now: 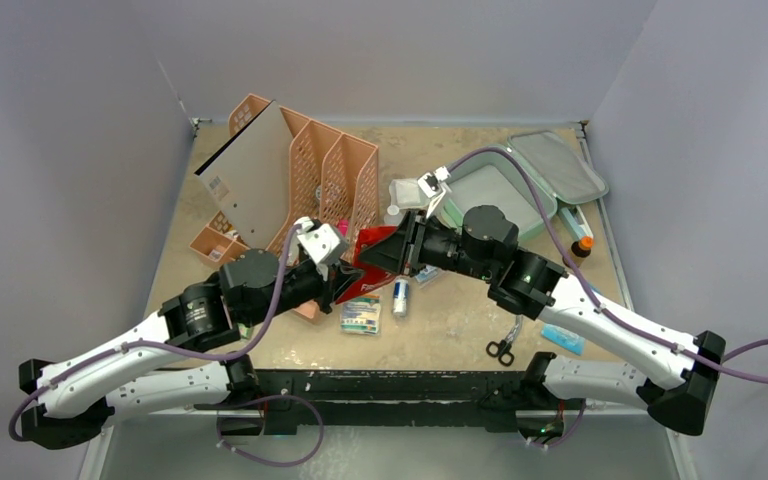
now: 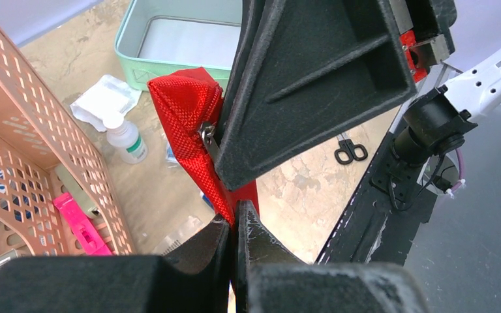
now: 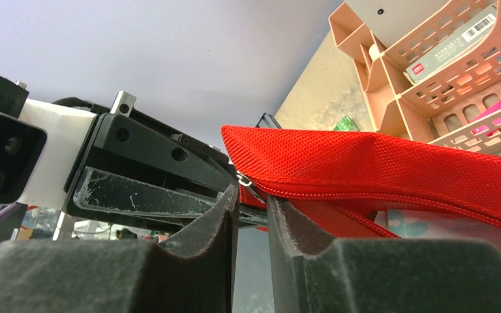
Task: Organize the medicine kit
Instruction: Zip the medicine pouch.
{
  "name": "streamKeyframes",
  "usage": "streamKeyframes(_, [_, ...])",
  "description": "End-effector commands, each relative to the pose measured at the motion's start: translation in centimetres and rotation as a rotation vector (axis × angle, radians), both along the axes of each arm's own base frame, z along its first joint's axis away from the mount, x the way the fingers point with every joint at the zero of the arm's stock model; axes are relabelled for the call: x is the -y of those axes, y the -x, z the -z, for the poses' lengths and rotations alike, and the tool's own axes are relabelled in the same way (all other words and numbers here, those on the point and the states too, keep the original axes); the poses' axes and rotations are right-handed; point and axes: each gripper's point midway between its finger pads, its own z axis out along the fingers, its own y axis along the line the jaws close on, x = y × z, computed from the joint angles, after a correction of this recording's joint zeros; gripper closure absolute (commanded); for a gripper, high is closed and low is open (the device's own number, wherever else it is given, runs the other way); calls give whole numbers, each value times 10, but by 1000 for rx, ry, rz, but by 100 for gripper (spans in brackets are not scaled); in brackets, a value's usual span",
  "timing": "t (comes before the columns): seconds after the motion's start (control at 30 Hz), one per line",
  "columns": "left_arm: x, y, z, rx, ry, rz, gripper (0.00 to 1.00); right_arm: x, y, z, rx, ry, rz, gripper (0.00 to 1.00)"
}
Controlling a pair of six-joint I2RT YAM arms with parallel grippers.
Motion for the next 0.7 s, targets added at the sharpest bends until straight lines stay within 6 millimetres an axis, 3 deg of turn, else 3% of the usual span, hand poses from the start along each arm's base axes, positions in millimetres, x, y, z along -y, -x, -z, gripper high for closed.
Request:
streamKeyframes(0.0, [0,3,-13,18,52,10,100,2,-12,-16,17,-54,73,79])
streamKeyframes(0.17, [-4,4,-13,14,59,2,100,4,-12,-18,35,-70,83,100])
streamKeyframes(0.47, [-18,9,-26,36,71,3,100,18,10,-19,177,-48,-12,100])
streamKeyframes(0.67, [-21,19,-26,12,57,40,88,16,25,-16,205,-51,-100,100])
